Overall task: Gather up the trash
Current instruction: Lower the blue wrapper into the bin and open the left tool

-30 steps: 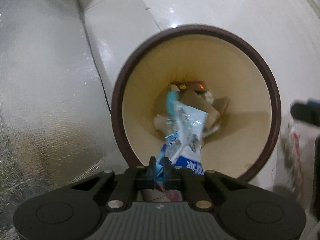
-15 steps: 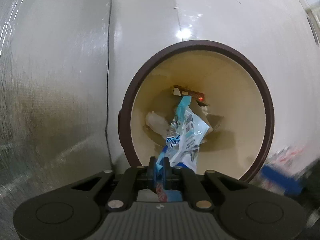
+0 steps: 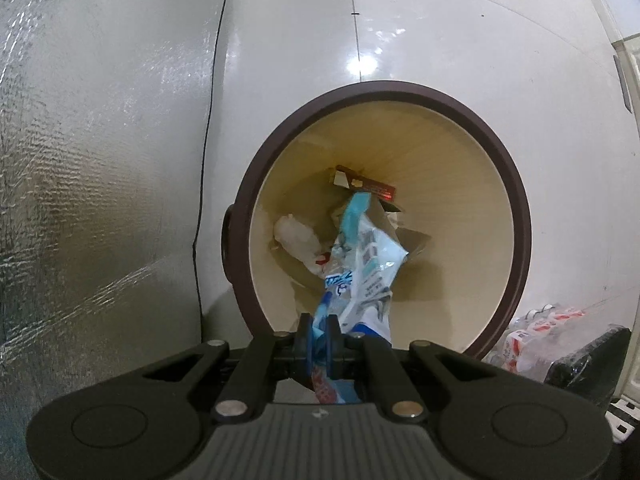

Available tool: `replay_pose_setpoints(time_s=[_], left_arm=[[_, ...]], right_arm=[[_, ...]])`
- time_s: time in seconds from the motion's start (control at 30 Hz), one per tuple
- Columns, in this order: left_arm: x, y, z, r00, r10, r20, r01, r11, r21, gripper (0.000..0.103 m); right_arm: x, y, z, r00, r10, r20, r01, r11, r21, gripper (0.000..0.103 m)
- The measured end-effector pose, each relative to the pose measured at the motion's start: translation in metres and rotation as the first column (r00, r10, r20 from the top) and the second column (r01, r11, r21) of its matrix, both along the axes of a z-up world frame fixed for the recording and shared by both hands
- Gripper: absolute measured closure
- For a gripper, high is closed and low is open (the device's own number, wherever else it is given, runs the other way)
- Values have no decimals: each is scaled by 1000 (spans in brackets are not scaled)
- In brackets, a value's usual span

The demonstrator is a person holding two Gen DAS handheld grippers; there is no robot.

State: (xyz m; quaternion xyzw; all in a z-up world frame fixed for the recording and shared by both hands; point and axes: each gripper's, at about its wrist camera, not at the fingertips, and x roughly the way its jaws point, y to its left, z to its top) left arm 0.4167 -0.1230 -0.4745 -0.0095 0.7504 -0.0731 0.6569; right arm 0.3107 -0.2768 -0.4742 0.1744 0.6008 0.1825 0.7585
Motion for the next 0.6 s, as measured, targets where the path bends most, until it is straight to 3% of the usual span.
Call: replay_pose_setpoints(time_s=[0.1,0.17,0.27,0.43,0.53,0.6], left_arm=[[0,-1,8,1000,12,20,-12,1000,11,85],[2,-2,17,998,11,54,-12,1000,19,74],[3,-3,34,994,11,113,-15,999,32,60],[4,1,61,979,12,205,-24,998,55,52],[4,4,69,969,4,246,-24,997,79,49],[5,5,70,968,5,252,-28,996,85,49]], right_arm=[[3,-19,-12,989,-113,-98,126,982,140,92],[3,-32,-26,959,-206,-193,251,936,248,93],[2,-52,-47,899,-305,-314,411,837,362,94],[8,-59,-69,810,-367,-458,553,737,388,94],[8,-64,-80,748,-412,-521,624,705,338,95],[11,-67,-81,732,-444,-517,641,707,300,95]])
